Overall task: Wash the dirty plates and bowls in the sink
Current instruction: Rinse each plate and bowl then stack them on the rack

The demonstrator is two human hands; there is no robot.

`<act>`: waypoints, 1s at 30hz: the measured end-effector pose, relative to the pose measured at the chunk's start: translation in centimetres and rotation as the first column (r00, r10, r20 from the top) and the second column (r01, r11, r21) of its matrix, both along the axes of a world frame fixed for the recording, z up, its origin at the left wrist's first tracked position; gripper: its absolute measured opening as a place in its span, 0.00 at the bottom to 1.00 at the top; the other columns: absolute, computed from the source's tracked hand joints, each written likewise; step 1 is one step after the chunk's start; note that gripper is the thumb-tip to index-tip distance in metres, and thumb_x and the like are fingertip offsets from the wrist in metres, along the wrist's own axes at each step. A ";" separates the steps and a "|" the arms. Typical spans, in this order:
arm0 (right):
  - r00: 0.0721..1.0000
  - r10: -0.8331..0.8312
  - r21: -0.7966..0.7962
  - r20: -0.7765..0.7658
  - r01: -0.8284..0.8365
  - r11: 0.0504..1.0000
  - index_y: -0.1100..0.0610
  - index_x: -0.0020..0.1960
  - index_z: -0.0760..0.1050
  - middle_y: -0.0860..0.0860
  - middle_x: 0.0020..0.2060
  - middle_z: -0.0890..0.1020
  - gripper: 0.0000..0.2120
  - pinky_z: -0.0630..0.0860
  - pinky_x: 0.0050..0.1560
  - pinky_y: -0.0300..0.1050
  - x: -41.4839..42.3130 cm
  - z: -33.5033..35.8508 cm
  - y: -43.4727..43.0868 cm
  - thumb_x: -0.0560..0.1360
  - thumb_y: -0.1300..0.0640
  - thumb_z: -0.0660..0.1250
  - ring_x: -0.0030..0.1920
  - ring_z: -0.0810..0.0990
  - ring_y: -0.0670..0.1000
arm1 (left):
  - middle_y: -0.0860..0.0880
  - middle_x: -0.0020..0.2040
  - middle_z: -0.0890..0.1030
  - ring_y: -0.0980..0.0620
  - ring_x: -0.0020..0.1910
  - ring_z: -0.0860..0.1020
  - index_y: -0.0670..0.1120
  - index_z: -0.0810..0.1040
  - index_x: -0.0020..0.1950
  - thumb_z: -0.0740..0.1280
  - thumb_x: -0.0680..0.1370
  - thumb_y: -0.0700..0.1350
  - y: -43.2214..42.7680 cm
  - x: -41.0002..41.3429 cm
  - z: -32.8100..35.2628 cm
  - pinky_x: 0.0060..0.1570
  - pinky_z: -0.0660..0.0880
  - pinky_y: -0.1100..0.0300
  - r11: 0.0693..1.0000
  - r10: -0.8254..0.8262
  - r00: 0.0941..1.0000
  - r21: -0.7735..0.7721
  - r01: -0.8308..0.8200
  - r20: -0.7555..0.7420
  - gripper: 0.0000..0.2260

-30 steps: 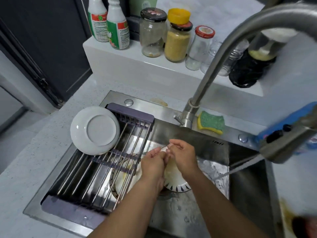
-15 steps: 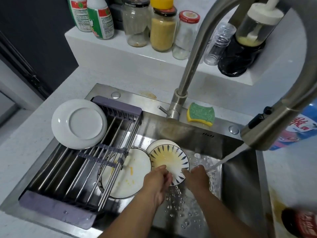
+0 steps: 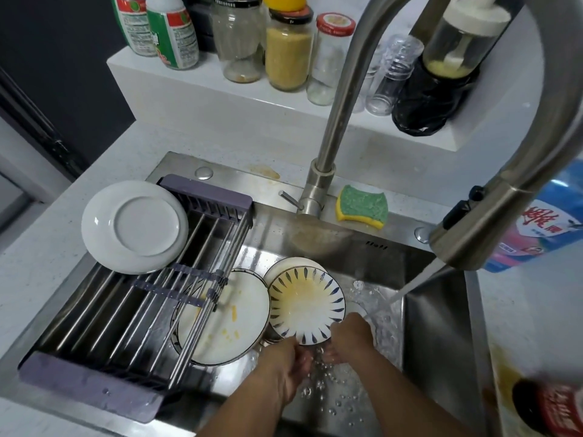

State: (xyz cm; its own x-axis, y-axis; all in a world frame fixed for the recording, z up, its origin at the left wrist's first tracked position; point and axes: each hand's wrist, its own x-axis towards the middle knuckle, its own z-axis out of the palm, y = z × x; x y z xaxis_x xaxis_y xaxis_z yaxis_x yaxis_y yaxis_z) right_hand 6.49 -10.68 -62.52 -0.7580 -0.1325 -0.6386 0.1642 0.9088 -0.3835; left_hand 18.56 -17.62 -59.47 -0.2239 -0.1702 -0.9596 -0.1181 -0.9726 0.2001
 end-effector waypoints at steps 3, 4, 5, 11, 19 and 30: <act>1.000 0.001 0.032 0.016 -0.002 0.999 0.60 0.53 0.78 0.56 0.46 0.83 0.08 0.83 0.44 0.49 -0.5 0.1 -0.3 0.78 0.58 0.64 0.44 0.84 0.59 | 0.44 0.25 0.74 0.50 0.28 0.69 0.37 0.75 0.43 0.61 0.83 0.34 0.1 0.0 -0.3 0.20 0.72 0.63 1.000 -0.031 1.000 0.002 0.031 0.000 0.10; 1.000 -0.005 0.022 0.018 0.005 1.000 0.59 0.52 0.78 0.55 0.44 0.83 0.07 0.83 0.43 0.49 -0.7 0.2 -0.4 0.77 0.58 0.64 0.43 0.84 0.58 | 0.43 0.27 0.76 0.50 0.29 0.71 0.36 0.76 0.45 0.62 0.83 0.34 0.1 0.0 -0.4 0.21 0.73 0.62 0.999 -0.039 0.999 0.002 0.039 0.010 0.08; 1.000 -0.015 0.008 0.019 0.015 1.000 0.59 0.51 0.78 0.55 0.43 0.84 0.07 0.84 0.43 0.51 -0.8 0.4 -0.5 0.77 0.57 0.64 0.41 0.84 0.58 | 0.42 0.30 0.77 0.49 0.30 0.72 0.36 0.77 0.47 0.62 0.83 0.35 0.1 0.0 -0.5 0.21 0.74 0.62 0.999 -0.045 0.999 -0.003 0.045 0.019 0.07; 0.984 -0.128 -0.138 0.126 0.145 0.980 0.65 0.48 0.77 0.60 0.35 0.85 0.06 0.85 0.37 0.55 -1.1 2.4 -0.6 0.75 0.62 0.65 0.31 0.85 0.59 | 0.44 0.26 0.81 0.50 0.27 0.78 0.38 0.79 0.48 0.64 0.84 0.43 0.1 -0.4 0.1 0.21 0.76 0.62 0.997 -0.051 0.998 -0.055 0.053 0.026 0.10; 0.938 -0.204 -0.169 0.281 0.258 0.951 0.67 0.53 0.77 0.59 0.29 0.84 0.08 0.72 0.23 0.37 -1.4 5.8 1.0 0.77 0.65 0.63 0.21 0.78 0.51 | 0.37 0.45 0.82 0.44 0.39 0.80 0.36 0.76 0.62 0.62 0.84 0.36 -0.6 -1.4 1.8 0.25 0.81 0.58 0.994 -0.054 0.998 -0.092 0.051 -0.041 0.08; 0.974 -0.216 -0.344 0.074 0.228 0.911 0.54 0.58 0.76 0.54 0.48 0.84 0.16 0.85 0.47 0.59 -2.0 5.8 3.7 0.77 0.46 0.60 0.47 0.85 0.57 | 0.45 0.50 0.87 0.43 0.47 0.86 0.50 0.80 0.58 0.56 0.82 0.32 -1.2 -1.8 4.2 0.42 0.84 0.46 0.853 -0.392 0.917 -0.402 0.333 -0.072 0.17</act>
State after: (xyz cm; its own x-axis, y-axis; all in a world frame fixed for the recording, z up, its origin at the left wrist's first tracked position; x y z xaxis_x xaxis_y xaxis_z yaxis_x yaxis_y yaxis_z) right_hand 4.50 -6.96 -56.68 -0.7729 -0.1819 -0.6080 0.3643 0.6574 -0.6597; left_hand 16.71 -18.83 -55.30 -0.4726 -0.3881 -0.7912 -0.3886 -0.7141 0.5823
